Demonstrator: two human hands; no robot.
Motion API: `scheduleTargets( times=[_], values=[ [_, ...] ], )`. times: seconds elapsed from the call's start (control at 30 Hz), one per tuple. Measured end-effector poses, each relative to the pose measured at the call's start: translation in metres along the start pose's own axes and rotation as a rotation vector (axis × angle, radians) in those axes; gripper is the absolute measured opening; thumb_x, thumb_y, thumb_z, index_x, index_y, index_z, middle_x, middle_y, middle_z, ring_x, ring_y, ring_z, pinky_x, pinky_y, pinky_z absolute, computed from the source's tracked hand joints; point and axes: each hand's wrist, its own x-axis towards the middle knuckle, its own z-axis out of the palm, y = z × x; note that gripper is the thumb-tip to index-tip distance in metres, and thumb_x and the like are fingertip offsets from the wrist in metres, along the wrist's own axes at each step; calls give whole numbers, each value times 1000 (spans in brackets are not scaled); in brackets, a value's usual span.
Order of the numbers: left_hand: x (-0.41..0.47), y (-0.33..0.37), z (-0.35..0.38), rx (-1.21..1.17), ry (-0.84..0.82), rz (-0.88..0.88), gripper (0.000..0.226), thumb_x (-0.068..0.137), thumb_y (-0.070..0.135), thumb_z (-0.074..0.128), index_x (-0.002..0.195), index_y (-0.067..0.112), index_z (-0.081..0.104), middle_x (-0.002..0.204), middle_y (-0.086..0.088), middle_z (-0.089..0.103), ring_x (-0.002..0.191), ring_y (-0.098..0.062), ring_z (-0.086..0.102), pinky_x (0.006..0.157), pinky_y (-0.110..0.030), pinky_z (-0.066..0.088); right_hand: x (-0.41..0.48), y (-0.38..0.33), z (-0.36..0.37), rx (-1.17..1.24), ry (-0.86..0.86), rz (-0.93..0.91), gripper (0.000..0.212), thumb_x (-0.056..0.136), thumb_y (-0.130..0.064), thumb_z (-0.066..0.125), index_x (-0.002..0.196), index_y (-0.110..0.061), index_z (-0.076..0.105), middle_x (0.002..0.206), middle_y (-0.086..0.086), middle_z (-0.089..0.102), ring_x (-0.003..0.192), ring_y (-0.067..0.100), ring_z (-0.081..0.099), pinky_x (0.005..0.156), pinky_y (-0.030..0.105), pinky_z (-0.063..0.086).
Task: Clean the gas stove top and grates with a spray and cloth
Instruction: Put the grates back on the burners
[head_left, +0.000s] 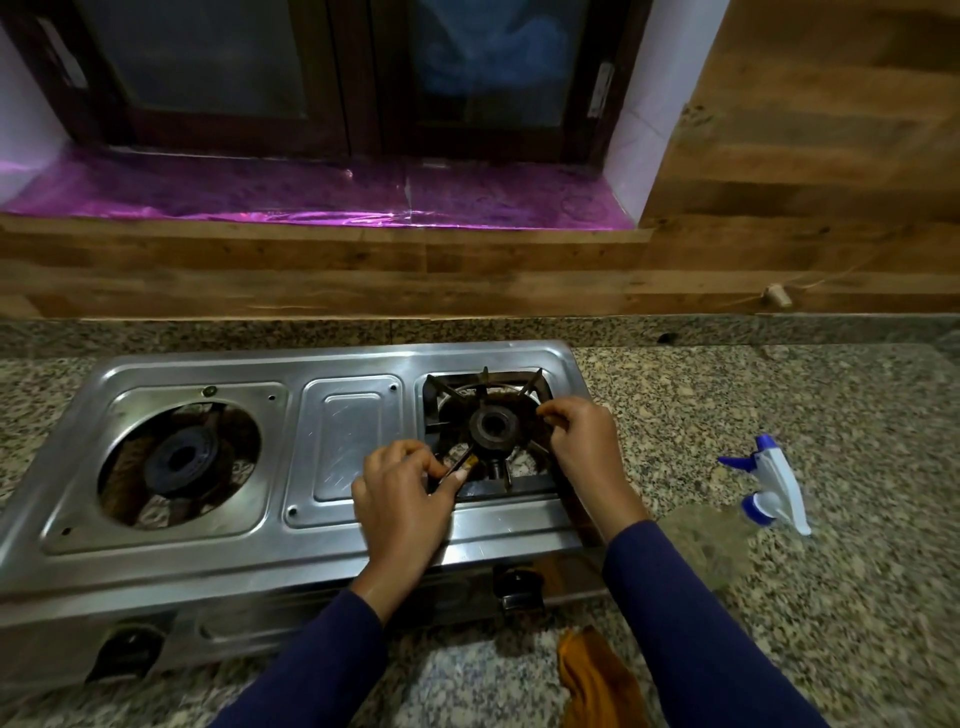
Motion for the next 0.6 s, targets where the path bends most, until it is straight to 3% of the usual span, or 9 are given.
scheduleTargets(
  times=[0.13,0.23,0.3,0.47,0.5,0.6],
  values=[
    [-6,-4,-3,17,4,61,19,79,42,78,74,27,67,106,10,69,128,-23,49,91,-38,31,-8,-2,-1,-20,-29,-4,34,86,6,58,113,-8,74,110,9,73,100,23,68,88,24,50],
    [-12,-8,-10,27,-27,112,11,83,36,75,91,28,73,109,10,71,138,-24,43,101,-43,32,-23,-8,-11,19,-47,-30,33,92,-4,59,123,-9,69,121,7,69,112,20,63,93,21,42],
    [-20,-10,-18,-1,-48,160,19,85,31,74,103,26,73,111,8,71,136,-24,46,102,-44,35,-45,-11,-20,86,20,-15,32,94,-10,59,125,-11,66,123,2,66,113,15,59,95,23,43],
    [-46,-6,-27,-92,-138,404,30,87,27,72,115,22,66,112,7,68,112,-16,60,91,-34,49,-141,3,-29,117,295,264,5,93,-19,60,97,-22,60,94,-3,59,88,18,58,66,28,43],
    [-51,-5,-27,-94,-170,457,29,88,28,70,116,23,66,114,7,67,112,-14,60,92,-32,49,-160,12,-25,61,266,329,5,92,-24,61,95,-23,58,93,-3,58,89,20,58,67,30,43],
    [-68,-6,-25,-118,-270,593,27,90,27,66,116,21,66,114,7,67,113,-12,59,95,-25,44,-215,38,-6,-184,-35,547,34,84,-47,65,107,-24,54,104,-2,54,104,23,53,85,38,46]
  ],
)
